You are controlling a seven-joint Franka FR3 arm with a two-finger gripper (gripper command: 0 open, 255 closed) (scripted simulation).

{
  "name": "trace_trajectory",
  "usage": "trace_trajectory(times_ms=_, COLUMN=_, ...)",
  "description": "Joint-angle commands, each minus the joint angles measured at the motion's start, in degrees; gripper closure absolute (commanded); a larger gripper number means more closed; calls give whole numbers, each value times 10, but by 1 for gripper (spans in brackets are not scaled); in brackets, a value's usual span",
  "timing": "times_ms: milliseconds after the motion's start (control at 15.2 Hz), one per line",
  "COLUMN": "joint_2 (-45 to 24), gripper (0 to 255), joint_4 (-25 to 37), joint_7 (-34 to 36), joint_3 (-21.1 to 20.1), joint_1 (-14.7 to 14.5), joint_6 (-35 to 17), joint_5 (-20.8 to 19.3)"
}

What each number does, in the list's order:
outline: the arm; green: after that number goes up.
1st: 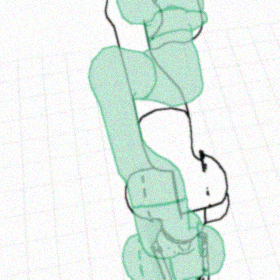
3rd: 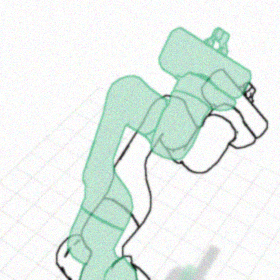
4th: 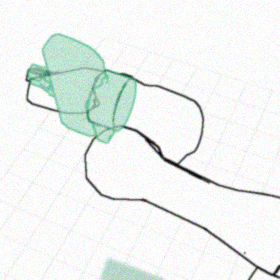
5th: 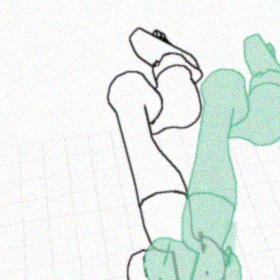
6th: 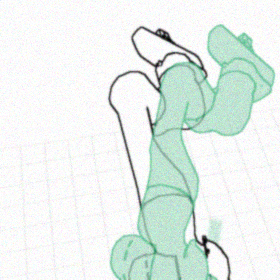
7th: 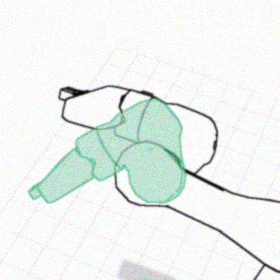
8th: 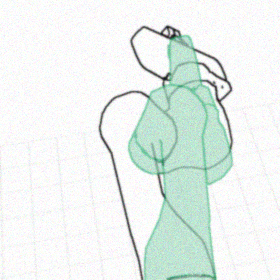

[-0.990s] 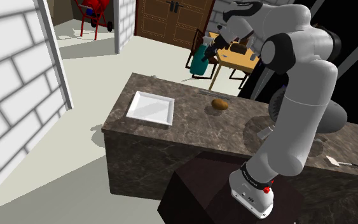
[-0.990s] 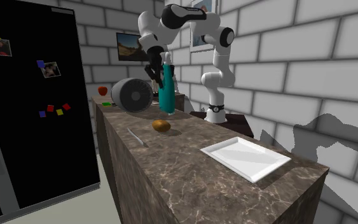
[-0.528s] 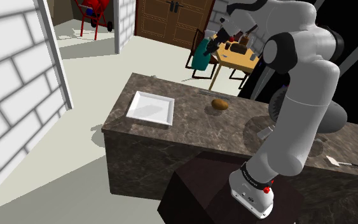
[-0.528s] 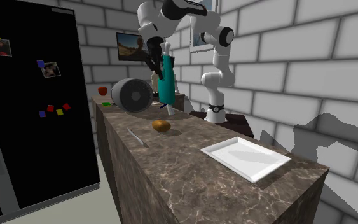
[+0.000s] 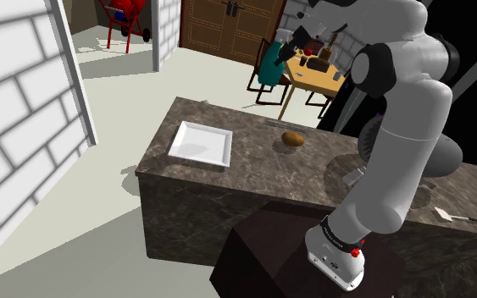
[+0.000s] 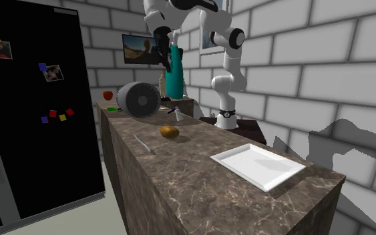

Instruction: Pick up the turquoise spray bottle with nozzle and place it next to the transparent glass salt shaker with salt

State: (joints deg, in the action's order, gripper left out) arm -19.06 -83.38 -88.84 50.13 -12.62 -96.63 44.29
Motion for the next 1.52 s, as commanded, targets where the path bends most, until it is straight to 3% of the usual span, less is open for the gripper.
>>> trace_trajectory(times_ms=0, joint_2=-2, gripper=255, joint_4=18, joint_7=7, joint_3=0, joint_1=5, joint_6=14, joint_5=1)
trace_trajectory(times_ms=528, joint_2=-16, gripper=255, joint_4=94, joint_7=35, joint_3=-2, joint_1=31, joint_6=72, joint_5=9)
trace_trajectory(times_ms=990, joint_2=118, gripper=255, joint_4=-45, joint_7=-6, joint_3=39, joint_1=-14, joint_6=44, joint_5=-89)
trace_trajectory(times_ms=1452, joint_2=244, gripper=255, joint_4=-133, joint_7=-24, joint_3=53, joint_1=-12, joint_6=37, joint_5=-191)
